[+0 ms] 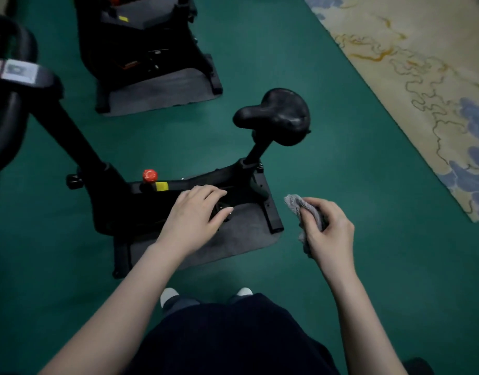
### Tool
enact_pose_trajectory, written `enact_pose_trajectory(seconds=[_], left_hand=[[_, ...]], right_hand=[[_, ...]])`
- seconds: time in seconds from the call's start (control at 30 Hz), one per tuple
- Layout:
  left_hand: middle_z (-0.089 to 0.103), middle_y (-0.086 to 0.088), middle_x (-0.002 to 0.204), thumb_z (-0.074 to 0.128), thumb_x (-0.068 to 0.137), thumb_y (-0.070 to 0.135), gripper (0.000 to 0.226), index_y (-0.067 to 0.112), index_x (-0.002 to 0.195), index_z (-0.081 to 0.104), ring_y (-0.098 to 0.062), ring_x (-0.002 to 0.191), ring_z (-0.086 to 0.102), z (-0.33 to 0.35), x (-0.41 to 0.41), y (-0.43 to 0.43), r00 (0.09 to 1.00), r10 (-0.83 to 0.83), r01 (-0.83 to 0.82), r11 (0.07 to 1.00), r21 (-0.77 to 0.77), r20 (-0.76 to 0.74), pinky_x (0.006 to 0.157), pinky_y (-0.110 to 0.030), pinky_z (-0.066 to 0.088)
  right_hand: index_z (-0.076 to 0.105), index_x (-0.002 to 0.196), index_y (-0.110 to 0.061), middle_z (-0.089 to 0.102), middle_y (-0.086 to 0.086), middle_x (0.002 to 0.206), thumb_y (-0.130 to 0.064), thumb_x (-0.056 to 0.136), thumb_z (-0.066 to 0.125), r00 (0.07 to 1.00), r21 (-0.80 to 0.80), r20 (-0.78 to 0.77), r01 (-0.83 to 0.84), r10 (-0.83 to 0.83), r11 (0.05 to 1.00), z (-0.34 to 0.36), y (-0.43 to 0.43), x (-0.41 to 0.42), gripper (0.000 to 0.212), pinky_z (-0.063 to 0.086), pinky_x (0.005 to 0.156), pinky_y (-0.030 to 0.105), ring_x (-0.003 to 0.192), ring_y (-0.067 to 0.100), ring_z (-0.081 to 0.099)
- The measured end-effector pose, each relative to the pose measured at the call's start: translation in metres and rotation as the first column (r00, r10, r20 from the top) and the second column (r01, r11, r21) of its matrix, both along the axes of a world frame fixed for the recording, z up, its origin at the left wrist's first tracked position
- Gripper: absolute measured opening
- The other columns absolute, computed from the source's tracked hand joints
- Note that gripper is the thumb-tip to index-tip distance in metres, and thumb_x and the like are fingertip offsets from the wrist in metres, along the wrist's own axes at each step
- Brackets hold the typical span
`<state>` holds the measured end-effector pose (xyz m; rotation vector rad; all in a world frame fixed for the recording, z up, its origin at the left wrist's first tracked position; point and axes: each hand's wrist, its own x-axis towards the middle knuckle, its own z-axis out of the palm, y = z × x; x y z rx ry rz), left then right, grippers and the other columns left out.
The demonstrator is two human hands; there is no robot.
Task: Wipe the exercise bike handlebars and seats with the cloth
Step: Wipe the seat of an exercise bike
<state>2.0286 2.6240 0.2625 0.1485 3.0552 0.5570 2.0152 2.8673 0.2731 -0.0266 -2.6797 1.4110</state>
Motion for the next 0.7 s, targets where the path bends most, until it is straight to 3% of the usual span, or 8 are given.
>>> enact_pose_trajectory(seconds=[0.1,0.23,0.5,0.57,0.7], left_hand=[[0.057,0.006,0.127,0.024,0.086,0.063,0.069,0.02,0.131,0.053,-0.016,0.12,0.049,-0.009,-0.007,0.021,0.996,-0.025,0.022,0.999,0.032,0.083,0.103,-0.033,0.032],[0.043,0.007,0.142,0.037,0.094,0.056,0.06,0.024,0.144,0.036,-0.014,0.132,0.037,-0.024,-0.016,0.041,0.969,-0.048,0.037,0.998,0.052,0.244,0.111,-0.035,0.023],[0.046,0.006,0.14,0.039,0.094,0.056,0.056,0.024,0.14,0.043,-0.014,0.129,0.041,-0.04,-0.063,0.072,0.934,-0.127,0.115,0.992,0.057,0.333,0.109,-0.037,0.027],[0.046,0.006,0.14,0.039,0.094,0.055,0.055,0.023,0.14,0.044,-0.014,0.128,0.042,-0.045,-0.08,0.08,0.929,-0.138,0.121,0.99,0.07,0.343,0.109,-0.037,0.026],[0.045,0.006,0.141,0.039,0.095,0.053,0.054,0.022,0.14,0.043,-0.014,0.132,0.038,-0.057,-0.118,0.095,0.929,-0.121,0.089,0.99,0.105,0.35,0.11,-0.036,0.024]], right_hand=[[0.07,0.093,-0.021,0.062,-0.015,0.087,-0.009,0.087,0.063,0.997,0.006,0.04,0.066,-0.066,0.998,-0.006,0.037,0.005,0.015,0.037,0.071,0.002,0.085,-0.009,0.057],[0.068,0.09,-0.025,0.064,-0.01,0.088,-0.008,0.088,0.064,0.986,-0.007,0.084,0.144,-0.143,0.99,-0.011,0.074,0.012,0.017,0.036,0.07,-0.001,0.083,-0.008,0.058],[0.066,0.087,-0.028,0.065,-0.008,0.088,-0.009,0.087,0.064,0.962,0.012,0.137,0.236,-0.236,0.972,-0.015,0.11,0.001,0.019,0.037,0.07,0.0,0.084,-0.009,0.058],[0.066,0.087,-0.029,0.065,-0.009,0.086,-0.009,0.087,0.065,0.961,0.025,0.149,0.232,-0.233,0.972,-0.018,0.116,-0.012,0.019,0.04,0.07,0.004,0.082,-0.001,0.06],[0.068,0.088,-0.026,0.064,-0.009,0.085,-0.011,0.087,0.064,0.969,0.058,0.163,0.181,-0.188,0.982,-0.02,0.127,-0.06,0.015,0.048,0.066,0.026,0.077,0.01,0.063]])
